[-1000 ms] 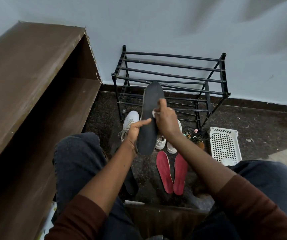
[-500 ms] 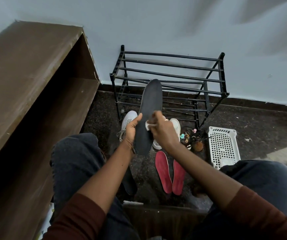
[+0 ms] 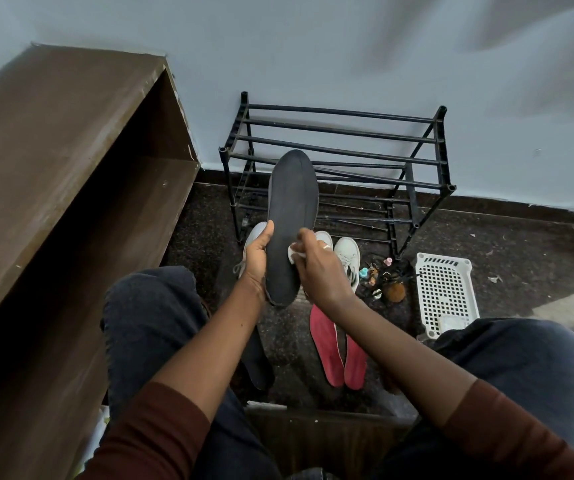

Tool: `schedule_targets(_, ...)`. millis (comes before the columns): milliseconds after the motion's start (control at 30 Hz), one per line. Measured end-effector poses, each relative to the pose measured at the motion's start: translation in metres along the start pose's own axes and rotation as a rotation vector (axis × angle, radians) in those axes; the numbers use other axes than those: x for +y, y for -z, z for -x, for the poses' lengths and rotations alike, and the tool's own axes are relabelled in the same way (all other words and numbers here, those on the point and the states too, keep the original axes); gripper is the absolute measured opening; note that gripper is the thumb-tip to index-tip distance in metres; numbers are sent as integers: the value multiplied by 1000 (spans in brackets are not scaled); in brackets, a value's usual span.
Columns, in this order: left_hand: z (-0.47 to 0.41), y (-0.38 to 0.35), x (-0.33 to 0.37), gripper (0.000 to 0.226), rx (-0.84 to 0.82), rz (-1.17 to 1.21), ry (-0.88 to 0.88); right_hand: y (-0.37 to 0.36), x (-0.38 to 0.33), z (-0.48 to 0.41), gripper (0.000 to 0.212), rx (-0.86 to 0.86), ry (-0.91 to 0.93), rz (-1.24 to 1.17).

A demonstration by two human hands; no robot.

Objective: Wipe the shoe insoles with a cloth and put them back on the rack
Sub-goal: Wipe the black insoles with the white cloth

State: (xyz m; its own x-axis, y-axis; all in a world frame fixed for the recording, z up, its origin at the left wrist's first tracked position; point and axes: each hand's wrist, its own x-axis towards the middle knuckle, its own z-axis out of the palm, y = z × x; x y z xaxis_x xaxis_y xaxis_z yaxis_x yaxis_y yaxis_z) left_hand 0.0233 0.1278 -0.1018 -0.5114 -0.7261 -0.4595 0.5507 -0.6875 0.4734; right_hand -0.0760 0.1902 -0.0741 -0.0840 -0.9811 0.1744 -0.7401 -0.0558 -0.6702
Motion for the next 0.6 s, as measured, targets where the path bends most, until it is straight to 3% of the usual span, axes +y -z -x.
schedule_targets(167,-5,8,-3,60,-12,45,-30,1,-7,3,26,-13,6,-18)
schedule_targets(367,1,12,-1,81,-67,143,33,-9,-17,45,36,-113,168,-76)
schedule_targets(500,4,7,0,82,-68,147,76,-4,-11,38,37,-147,380,93)
schedule_targets(600,5,4,-2,90,-76,80,165,3,-8,15,31,-109,383,159)
